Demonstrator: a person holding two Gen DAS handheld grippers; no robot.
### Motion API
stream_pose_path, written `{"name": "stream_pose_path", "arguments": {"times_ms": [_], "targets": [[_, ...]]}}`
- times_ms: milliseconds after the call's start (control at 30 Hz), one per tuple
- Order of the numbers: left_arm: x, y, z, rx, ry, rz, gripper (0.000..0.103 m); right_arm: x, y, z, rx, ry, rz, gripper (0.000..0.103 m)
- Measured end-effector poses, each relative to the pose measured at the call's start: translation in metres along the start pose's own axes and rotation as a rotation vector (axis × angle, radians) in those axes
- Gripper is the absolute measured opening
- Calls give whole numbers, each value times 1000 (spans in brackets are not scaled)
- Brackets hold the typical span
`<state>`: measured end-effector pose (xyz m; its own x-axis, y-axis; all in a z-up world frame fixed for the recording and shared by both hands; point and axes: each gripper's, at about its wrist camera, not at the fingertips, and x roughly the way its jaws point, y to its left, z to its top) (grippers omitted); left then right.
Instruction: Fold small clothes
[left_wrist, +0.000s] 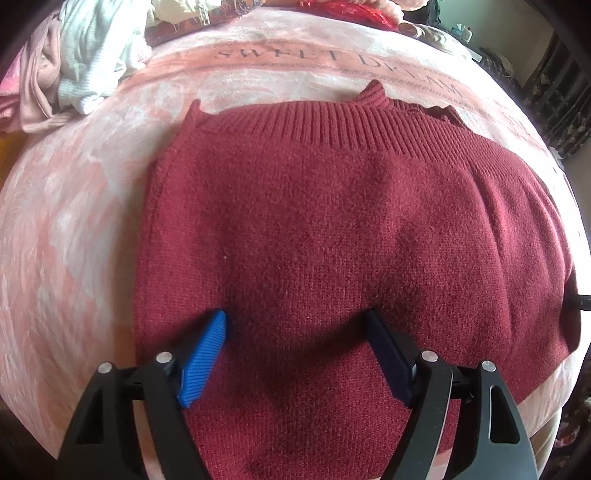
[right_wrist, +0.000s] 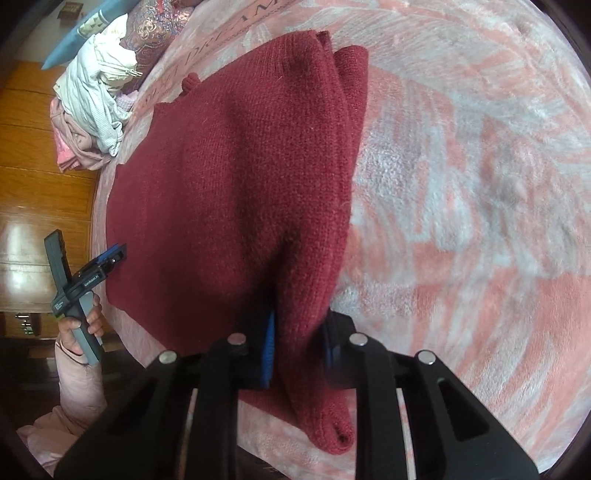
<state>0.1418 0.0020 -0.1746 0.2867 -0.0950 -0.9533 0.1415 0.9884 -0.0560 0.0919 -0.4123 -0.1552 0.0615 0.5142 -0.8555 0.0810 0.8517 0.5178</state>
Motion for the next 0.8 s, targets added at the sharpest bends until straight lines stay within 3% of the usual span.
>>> {"name": "stream_pose_path", "arguments": {"times_ms": [233, 333, 433, 600, 800], "targets": [[-9, 1, 7, -8, 20, -24, 76, -42, 50, 6, -17, -37, -61, 16], [-26, 8, 10, -28, -3, -67, 76, -61, 91, 12, -76, -64, -59, 16], [-40, 16, 13, -24, -27, -61, 76, -70, 138, 18, -149, -78, -56, 16], [-47, 31, 16, -28, -30, -48, 77, -56, 208, 30, -270, -78, -78, 16], [-47, 49, 3, -51, -23, -51, 77, -8, 262, 36, -373, -34, -119, 16]]}}
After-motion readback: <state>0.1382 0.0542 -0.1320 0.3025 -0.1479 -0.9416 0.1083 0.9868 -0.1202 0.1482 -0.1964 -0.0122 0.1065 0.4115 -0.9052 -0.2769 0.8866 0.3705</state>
